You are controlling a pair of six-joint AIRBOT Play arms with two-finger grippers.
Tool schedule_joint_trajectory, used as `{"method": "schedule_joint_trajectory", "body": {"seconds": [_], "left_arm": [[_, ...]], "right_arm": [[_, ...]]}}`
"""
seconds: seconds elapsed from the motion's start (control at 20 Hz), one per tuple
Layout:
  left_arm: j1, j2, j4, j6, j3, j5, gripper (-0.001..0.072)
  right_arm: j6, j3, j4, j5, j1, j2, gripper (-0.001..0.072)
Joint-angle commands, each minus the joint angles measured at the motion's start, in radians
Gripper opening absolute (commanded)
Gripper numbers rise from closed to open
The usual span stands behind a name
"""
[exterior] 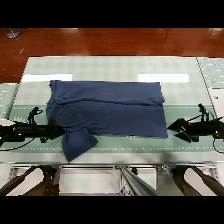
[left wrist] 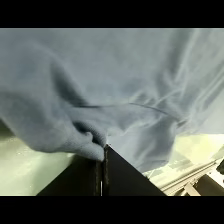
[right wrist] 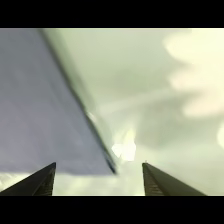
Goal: Fold the shirts.
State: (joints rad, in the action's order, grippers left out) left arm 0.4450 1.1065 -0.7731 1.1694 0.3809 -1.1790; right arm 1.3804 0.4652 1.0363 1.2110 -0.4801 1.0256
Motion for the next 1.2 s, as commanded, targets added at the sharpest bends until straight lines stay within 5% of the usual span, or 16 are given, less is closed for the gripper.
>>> {"method": "schedule_joint_trajectory", "body": {"seconds": [0.0,0.3,0.35,0.45,0.5,0.8,1.15], "left_arm": [[-0.003,-0.012,0.015,-0.010,0.006,-0.011,0.0019],[-0.006,-0.012,0.015,-0.010,0.006,-0.010,0.0019],[-0.013,-0.013,0.014,-0.010,0.006,-0.006,0.0019],[-0.031,-0.013,0.014,-0.010,0.011,0.010,0.0019],[-0.032,-0.013,0.014,-0.010,0.021,0.008,0.0020],[-0.023,-0.010,0.015,0.026,0.256,0.006,0.0019],[-0.150,0.200,0.014,0.125,0.583,0.114,0.0019]], "right_arm": [[0.039,-0.049,0.042,0.003,0.063,0.007,0.0616],[0.018,-0.013,-0.150,-0.134,0.198,0.127,0.0612],[0.011,0.009,-0.172,-0.138,0.218,0.150,0.0558],[-0.016,0.064,-0.193,-0.137,0.253,0.182,0.0134],[-0.027,0.098,-0.192,-0.127,0.262,0.187,0.0032],[-0.026,0.367,-0.152,-0.040,0.205,0.187,0.0032],[-0.001,0.561,-0.175,-0.127,0.288,0.324,0.0032]]}}
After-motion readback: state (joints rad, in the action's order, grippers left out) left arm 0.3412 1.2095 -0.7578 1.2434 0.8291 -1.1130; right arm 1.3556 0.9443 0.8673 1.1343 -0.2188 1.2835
